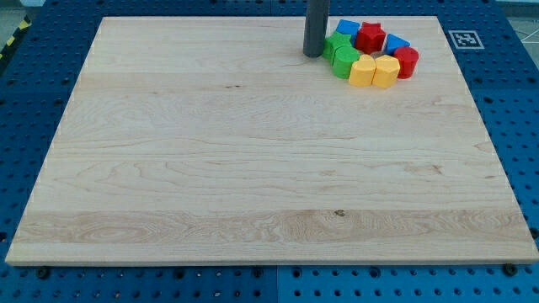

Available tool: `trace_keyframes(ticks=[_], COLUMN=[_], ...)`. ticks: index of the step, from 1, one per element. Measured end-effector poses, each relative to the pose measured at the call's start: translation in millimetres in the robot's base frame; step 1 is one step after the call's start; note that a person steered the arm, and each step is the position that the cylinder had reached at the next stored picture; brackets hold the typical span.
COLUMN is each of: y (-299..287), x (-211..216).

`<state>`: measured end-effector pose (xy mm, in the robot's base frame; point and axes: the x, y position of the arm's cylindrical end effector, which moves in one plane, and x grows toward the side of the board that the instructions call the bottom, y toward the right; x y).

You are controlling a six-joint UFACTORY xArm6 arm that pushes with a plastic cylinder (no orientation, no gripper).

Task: Nudge the red circle to the left a bit

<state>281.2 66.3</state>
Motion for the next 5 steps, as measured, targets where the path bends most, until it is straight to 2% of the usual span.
trace_keyframes(ticks=[2, 5], y=[-9, 18], x=[-40, -73])
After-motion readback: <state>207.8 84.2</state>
